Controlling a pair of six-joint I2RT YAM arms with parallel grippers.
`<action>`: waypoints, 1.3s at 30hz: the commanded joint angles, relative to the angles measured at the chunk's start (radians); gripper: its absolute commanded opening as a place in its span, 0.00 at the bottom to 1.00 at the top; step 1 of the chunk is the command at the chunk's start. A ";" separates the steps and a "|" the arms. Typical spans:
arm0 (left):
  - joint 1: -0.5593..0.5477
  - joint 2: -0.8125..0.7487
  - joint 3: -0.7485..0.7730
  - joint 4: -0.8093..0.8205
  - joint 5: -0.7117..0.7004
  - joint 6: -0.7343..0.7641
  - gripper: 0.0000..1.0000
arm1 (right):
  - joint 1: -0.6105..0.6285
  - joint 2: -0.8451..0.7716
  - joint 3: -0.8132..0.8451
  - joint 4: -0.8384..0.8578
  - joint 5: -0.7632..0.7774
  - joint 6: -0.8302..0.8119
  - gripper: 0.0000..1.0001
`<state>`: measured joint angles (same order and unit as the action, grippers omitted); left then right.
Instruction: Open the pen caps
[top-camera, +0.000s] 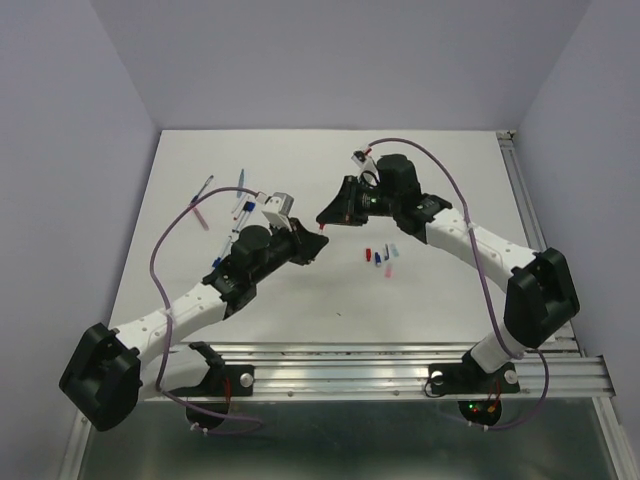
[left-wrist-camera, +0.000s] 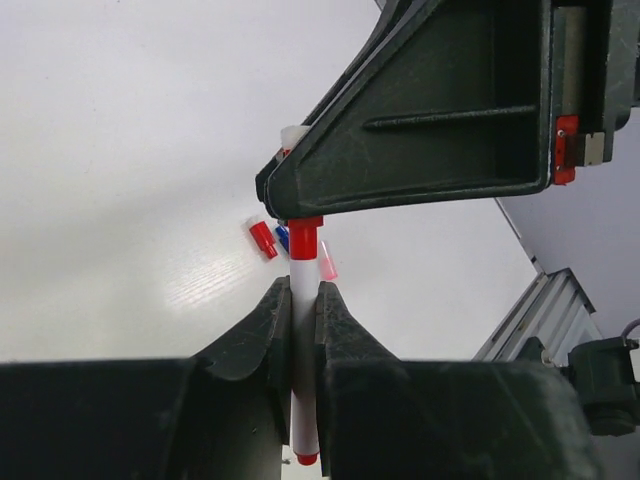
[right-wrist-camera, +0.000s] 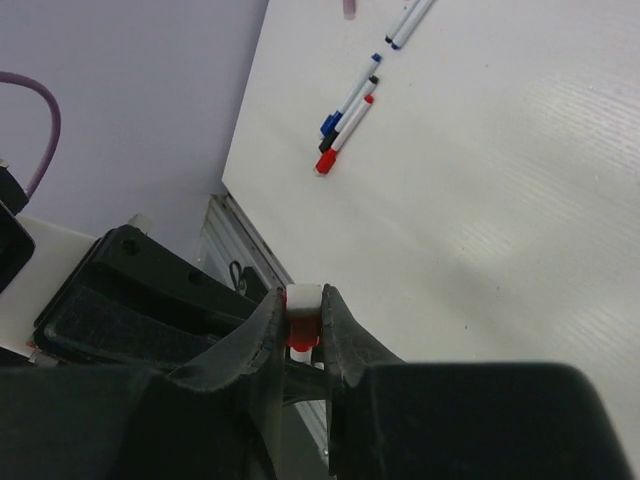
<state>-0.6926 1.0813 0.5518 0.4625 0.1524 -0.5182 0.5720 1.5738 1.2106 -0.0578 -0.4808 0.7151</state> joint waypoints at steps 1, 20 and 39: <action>-0.047 -0.112 -0.101 -0.228 0.154 -0.040 0.00 | -0.302 0.003 0.144 0.174 0.515 -0.105 0.01; -0.061 -0.138 -0.090 -0.242 -0.040 -0.106 0.00 | -0.451 -0.082 -0.049 0.117 0.355 -0.074 0.01; 0.113 0.080 0.119 -0.334 -0.195 -0.028 0.00 | -0.299 -0.207 -0.597 0.027 0.424 -0.072 0.14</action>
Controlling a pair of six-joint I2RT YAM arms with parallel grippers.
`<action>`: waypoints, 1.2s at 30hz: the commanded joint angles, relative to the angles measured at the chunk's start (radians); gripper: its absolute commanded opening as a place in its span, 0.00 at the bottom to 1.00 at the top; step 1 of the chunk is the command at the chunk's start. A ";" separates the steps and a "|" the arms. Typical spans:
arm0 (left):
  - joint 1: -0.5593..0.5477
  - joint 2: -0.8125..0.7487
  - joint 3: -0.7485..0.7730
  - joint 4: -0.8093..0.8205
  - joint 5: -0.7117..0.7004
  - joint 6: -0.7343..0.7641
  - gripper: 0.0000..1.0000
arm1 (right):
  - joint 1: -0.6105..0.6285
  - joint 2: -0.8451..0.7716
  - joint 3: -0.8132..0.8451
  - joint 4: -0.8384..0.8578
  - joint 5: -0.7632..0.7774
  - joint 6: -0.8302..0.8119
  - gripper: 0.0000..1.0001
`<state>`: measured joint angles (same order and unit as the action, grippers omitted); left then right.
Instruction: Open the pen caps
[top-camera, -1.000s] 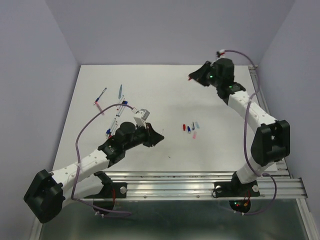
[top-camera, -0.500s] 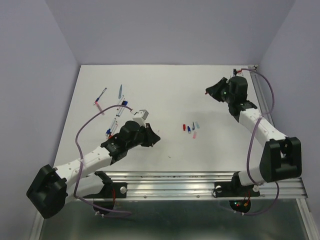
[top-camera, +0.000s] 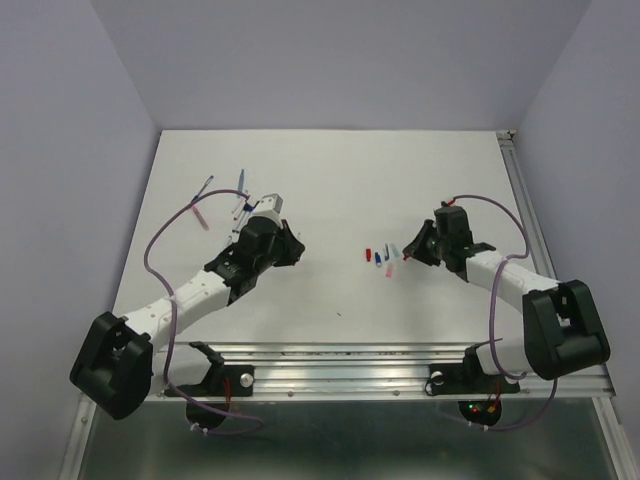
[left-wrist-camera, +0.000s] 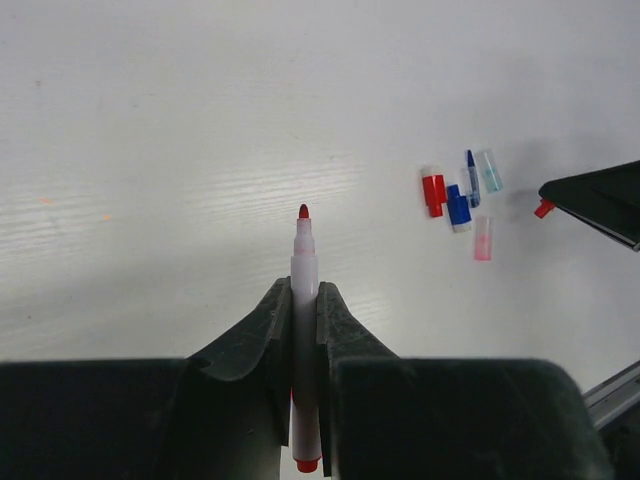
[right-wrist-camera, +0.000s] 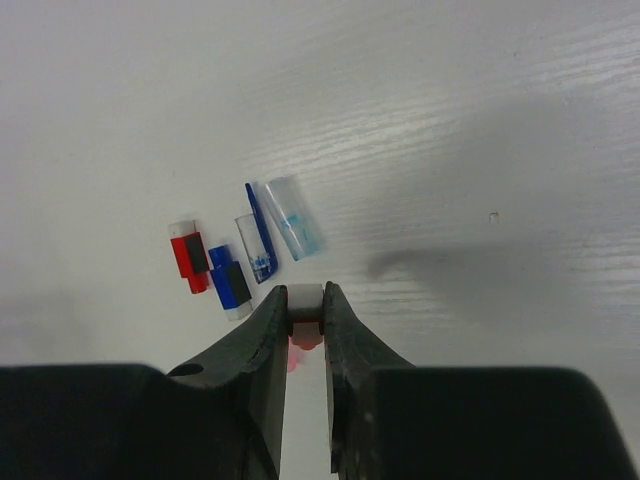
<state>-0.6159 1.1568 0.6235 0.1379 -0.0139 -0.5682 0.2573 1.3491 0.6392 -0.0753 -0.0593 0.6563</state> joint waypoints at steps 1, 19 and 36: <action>0.059 0.006 0.048 -0.015 -0.023 0.024 0.00 | 0.022 0.034 -0.029 0.061 -0.007 -0.012 0.14; 0.329 0.101 0.107 -0.003 -0.124 0.034 0.00 | 0.071 0.041 -0.035 0.048 -0.030 -0.014 0.54; 0.582 0.558 0.585 -0.136 -0.057 0.466 0.00 | 0.069 -0.243 -0.076 0.052 -0.123 -0.165 1.00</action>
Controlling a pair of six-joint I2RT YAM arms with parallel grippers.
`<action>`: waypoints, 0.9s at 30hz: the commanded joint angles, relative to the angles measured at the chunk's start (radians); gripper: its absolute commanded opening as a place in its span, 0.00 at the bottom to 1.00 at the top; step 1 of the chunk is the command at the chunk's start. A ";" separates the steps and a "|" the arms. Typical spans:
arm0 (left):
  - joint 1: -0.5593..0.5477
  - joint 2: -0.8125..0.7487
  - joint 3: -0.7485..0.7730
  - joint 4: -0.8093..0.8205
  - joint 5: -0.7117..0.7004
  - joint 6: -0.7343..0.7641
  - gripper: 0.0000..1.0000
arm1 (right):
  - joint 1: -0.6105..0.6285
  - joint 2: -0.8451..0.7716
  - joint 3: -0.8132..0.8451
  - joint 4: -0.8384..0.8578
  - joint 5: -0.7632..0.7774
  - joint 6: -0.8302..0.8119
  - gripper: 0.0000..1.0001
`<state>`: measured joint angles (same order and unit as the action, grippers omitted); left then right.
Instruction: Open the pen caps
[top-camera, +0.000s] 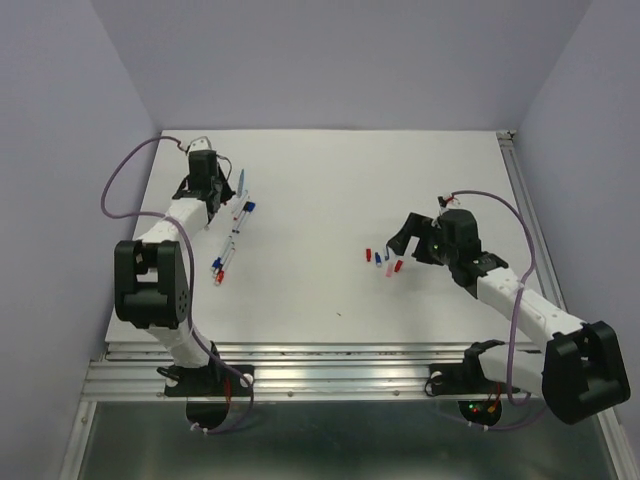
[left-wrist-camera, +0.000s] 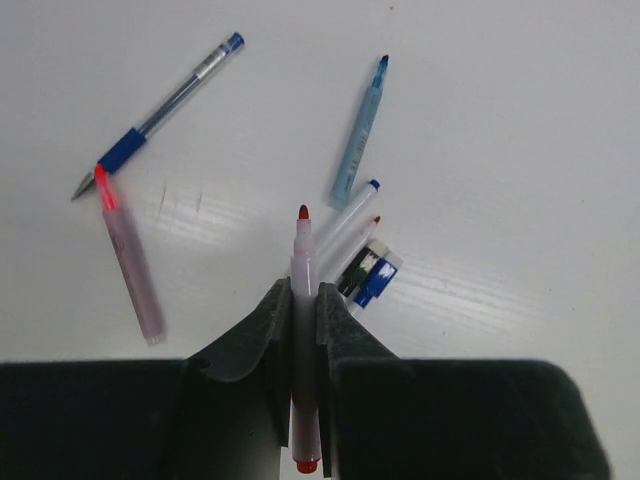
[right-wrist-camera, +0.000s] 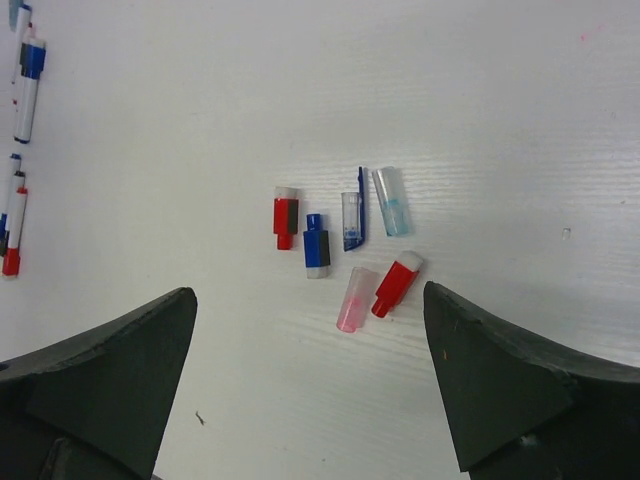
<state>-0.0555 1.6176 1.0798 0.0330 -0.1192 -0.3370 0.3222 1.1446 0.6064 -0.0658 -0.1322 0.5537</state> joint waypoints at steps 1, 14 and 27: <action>0.028 0.123 0.181 -0.057 0.071 0.262 0.00 | 0.005 -0.045 -0.046 0.044 -0.050 -0.066 1.00; 0.077 0.445 0.509 -0.272 0.058 0.391 0.05 | 0.005 -0.017 -0.048 0.027 -0.018 -0.081 1.00; 0.080 0.504 0.549 -0.355 0.023 0.340 0.30 | 0.005 -0.014 -0.050 0.027 -0.007 -0.080 1.00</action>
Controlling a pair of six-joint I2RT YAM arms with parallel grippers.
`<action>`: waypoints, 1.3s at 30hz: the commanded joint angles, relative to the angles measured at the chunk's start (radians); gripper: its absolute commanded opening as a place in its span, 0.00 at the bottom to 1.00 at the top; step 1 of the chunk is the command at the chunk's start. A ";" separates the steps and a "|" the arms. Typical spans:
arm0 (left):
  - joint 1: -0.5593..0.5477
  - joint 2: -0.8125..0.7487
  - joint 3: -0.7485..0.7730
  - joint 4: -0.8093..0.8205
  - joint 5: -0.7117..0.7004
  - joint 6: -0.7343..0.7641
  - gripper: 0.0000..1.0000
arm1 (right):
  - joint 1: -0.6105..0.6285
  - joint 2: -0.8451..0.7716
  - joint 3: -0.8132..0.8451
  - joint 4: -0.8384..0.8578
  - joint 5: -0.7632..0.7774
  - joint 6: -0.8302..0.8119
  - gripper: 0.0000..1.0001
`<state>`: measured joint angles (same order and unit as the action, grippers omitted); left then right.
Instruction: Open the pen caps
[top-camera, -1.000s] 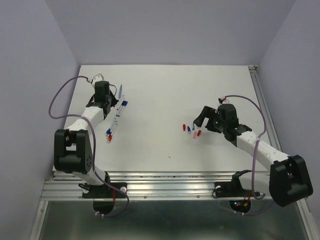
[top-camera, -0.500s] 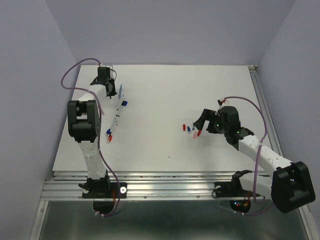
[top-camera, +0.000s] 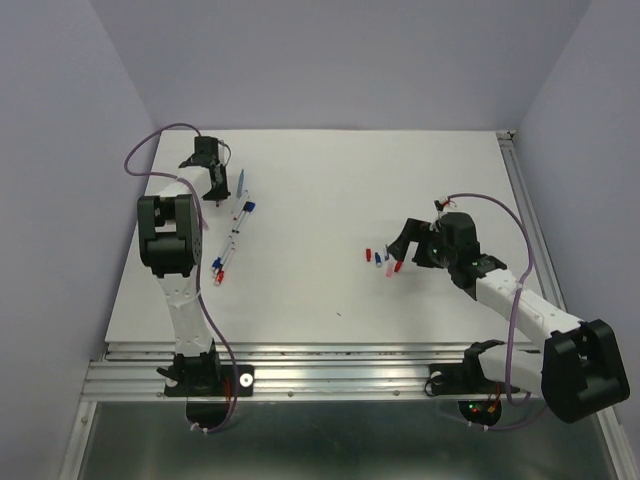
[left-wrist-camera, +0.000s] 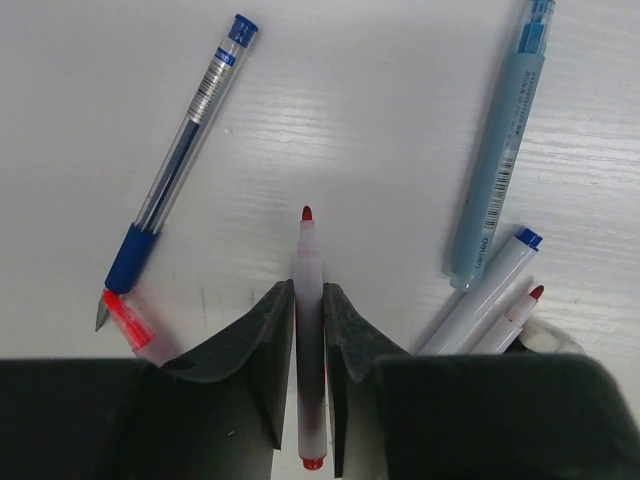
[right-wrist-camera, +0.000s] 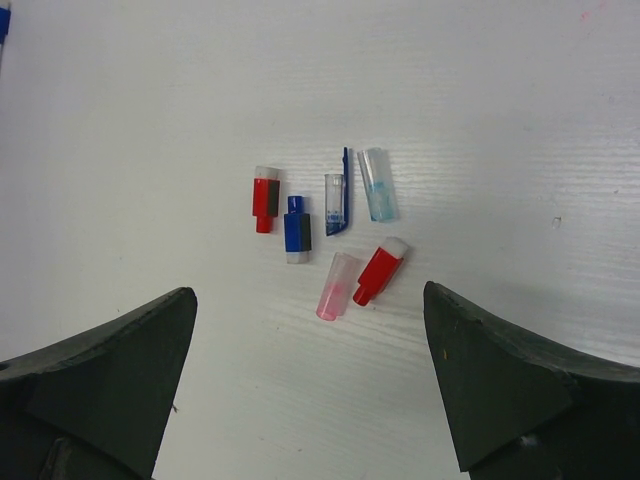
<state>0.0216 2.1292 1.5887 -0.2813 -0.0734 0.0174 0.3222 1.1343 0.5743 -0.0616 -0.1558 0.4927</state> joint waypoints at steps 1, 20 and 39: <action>0.003 -0.012 0.037 -0.044 -0.025 -0.013 0.35 | 0.005 -0.007 -0.017 0.023 0.016 -0.019 1.00; -0.018 -0.439 0.019 -0.030 -0.012 -0.189 0.88 | 0.005 -0.036 -0.025 0.014 0.055 -0.009 1.00; -0.015 -0.635 -0.254 0.422 0.448 -0.321 0.99 | 0.005 -0.079 -0.040 0.032 0.065 -0.005 1.00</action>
<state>0.0082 1.5005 1.3861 0.0055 0.1791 -0.2882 0.3222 1.0828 0.5545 -0.0624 -0.1123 0.4934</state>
